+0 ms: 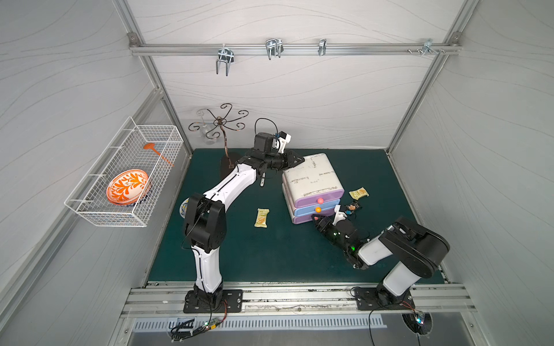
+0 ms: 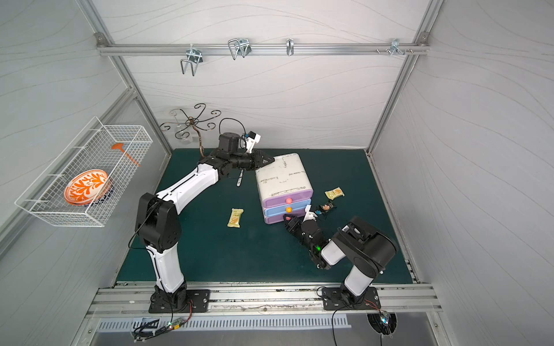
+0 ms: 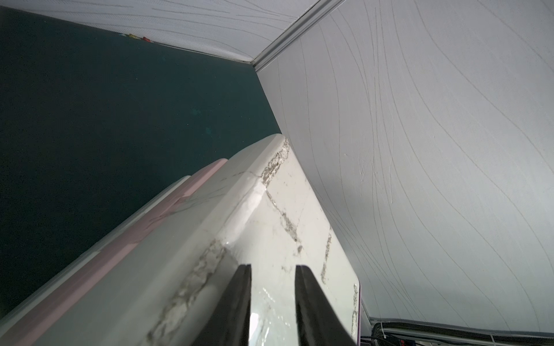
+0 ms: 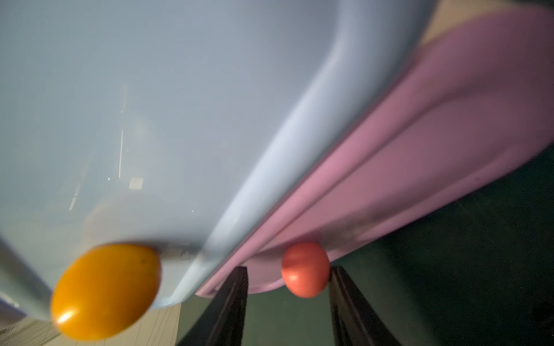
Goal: Take the cookies out of the drawer
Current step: Open the drawer in the storage box.
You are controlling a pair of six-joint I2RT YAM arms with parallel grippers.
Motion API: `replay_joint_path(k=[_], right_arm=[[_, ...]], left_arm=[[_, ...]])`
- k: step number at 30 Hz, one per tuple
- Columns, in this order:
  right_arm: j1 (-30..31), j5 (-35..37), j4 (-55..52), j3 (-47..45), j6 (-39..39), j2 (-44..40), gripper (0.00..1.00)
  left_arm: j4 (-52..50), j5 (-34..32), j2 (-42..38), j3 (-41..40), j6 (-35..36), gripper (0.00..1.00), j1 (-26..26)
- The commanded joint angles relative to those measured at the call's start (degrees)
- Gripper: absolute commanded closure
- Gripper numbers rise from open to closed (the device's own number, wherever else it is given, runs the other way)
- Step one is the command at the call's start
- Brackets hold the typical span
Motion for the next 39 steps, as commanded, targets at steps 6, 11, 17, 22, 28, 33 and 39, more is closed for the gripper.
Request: replay_joint_path(k=[6,11,17,22,28,33,39], right_arm=[[-1.6,-2.3,1.4,1.5,-0.5,3.1,0.55],[-2.3,-2.2,4.6,1.7,-0.1,5.7,0.56],[-3.2,-2.1,4.0,1.7,-0.3,4.7,0.59],[-3.9,-2.3,2.1,1.8,-1.2,1.9,0.59],[-4.9,-3.5,-0.8,2.7,-2.1,0.5,0.67],[-5.4,-5.5,3.5,3.2,-1.0,4.4,0.68],[-5.4,-5.6,7.0,3.0,0.2,7.1,0.74]], left_arm=[[-11.1,-2.9,4.7,-4.1,1.4,0.68,0.3],[-11.1,-2.8,4.9,-4.1,1.4,0.68,0.2],[-11.1,-2.7,5.2,-3.9,1.4,0.68,0.2],[-11.1,-2.6,5.4,-3.5,1.3,0.68,0.3],[-11.4,-2.4,5.8,-3.1,1.1,0.68,0.3],[-11.1,-2.4,5.9,-3.0,0.9,0.68,0.3],[-11.3,-2.5,5.9,-3.2,1.0,0.68,0.2]])
